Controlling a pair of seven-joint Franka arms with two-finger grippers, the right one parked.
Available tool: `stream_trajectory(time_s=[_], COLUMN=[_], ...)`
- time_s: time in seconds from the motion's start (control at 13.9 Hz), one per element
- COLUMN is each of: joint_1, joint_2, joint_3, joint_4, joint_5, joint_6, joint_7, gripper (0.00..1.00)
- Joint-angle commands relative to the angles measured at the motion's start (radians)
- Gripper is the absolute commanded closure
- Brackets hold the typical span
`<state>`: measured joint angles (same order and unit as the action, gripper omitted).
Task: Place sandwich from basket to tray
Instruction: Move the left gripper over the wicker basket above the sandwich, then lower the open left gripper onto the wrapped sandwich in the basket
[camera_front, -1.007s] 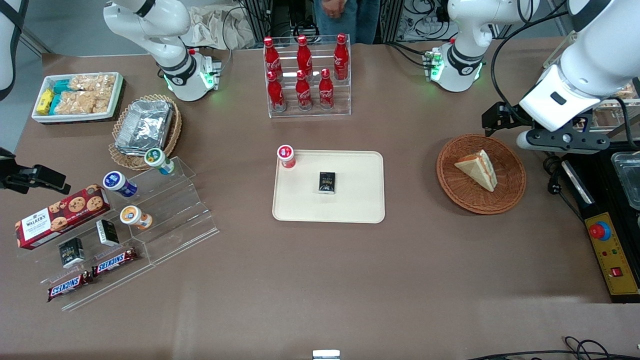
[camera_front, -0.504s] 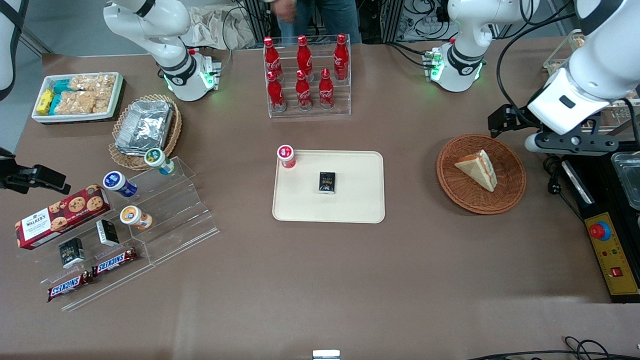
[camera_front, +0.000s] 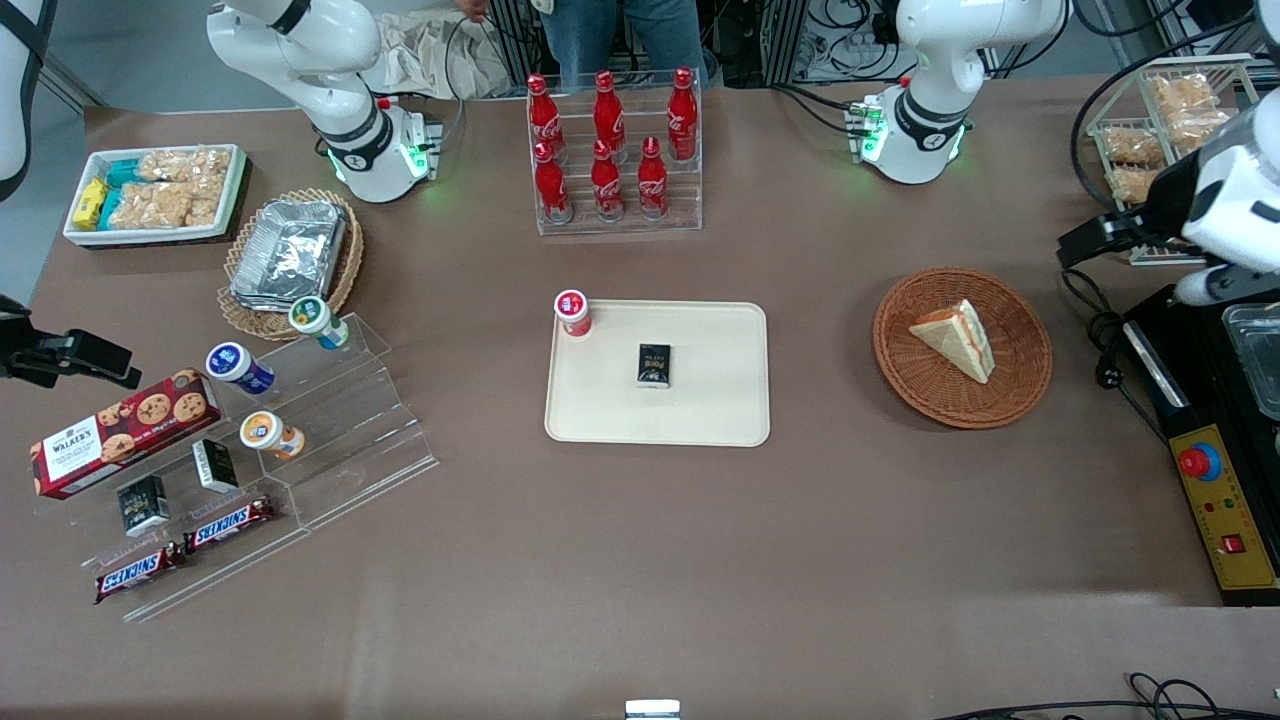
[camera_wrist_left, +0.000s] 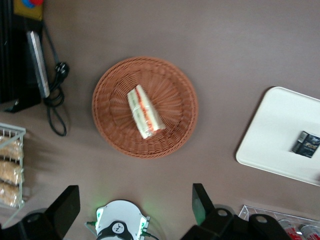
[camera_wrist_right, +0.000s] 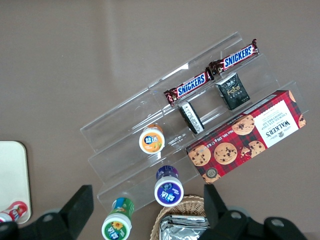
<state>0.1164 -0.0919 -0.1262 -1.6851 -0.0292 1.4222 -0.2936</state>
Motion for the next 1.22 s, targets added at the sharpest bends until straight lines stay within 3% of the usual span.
stream_trajectory(time_s=[0.0, 0.22, 0.72, 1.01, 1.15], joint_1=[0.029, 0.025, 0.026, 0.029, 0.028], joint_2=[-0.205, -0.389, -0.368, -0.238, -0.131], joint_3=[-0.013, -0.035, -0.046, -0.046, -0.046], joint_4=[-0.280, -0.563, -0.760, -0.855, -0.863], joint_5=[0.003, 0.006, 0.008, 0.017, 0.067], joint_6=[0.125, 0.291, 0.521, 0.706, 0.791], joint_7=[-0.086, -0.223, -0.317, -0.335, -0.409], gripper=[0.00, 0.00, 0.00, 0.00, 0.00])
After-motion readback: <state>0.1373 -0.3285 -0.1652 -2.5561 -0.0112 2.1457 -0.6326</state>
